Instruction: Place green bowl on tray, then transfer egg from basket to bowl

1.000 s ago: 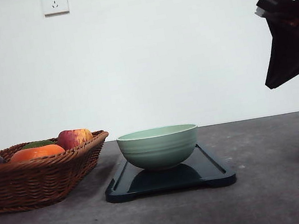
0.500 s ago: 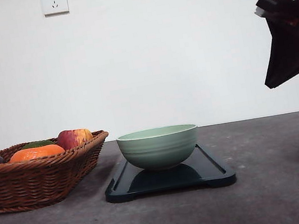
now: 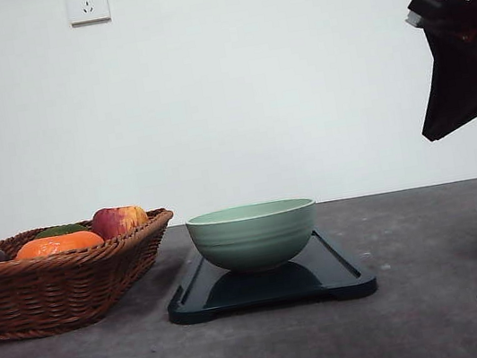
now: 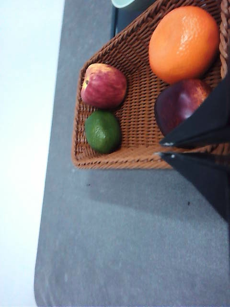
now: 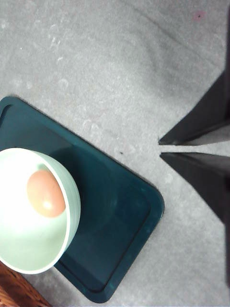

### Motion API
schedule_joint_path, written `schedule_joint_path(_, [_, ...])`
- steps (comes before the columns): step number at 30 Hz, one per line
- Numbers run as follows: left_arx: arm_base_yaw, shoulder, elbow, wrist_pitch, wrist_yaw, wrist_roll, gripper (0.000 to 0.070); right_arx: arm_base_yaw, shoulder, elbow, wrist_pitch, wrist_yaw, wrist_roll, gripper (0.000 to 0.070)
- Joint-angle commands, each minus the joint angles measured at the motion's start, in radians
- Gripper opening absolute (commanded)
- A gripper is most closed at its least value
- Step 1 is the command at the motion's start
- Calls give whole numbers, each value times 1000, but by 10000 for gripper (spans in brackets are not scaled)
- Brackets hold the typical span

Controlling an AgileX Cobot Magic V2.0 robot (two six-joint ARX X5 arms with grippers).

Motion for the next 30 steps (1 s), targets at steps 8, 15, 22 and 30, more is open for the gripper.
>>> schedule_joint_path(8, [24, -107, -86, -21, -8, -59, 13, 5, 5, 2, 9, 1, -7, 17])
schedule_joint_path(15, [23, -107, -85, -32, -8, -52, 13, 5, 5, 2, 10, 1, -7, 17])
schedule_joint_path(22, [23, -107, -85, -32, -8, -52, 13, 5, 5, 2, 10, 1, -7, 17])
schedule_joint_path(30, [23, -107, -85, -32, -8, -52, 13, 5, 5, 2, 10, 1, -7, 17])
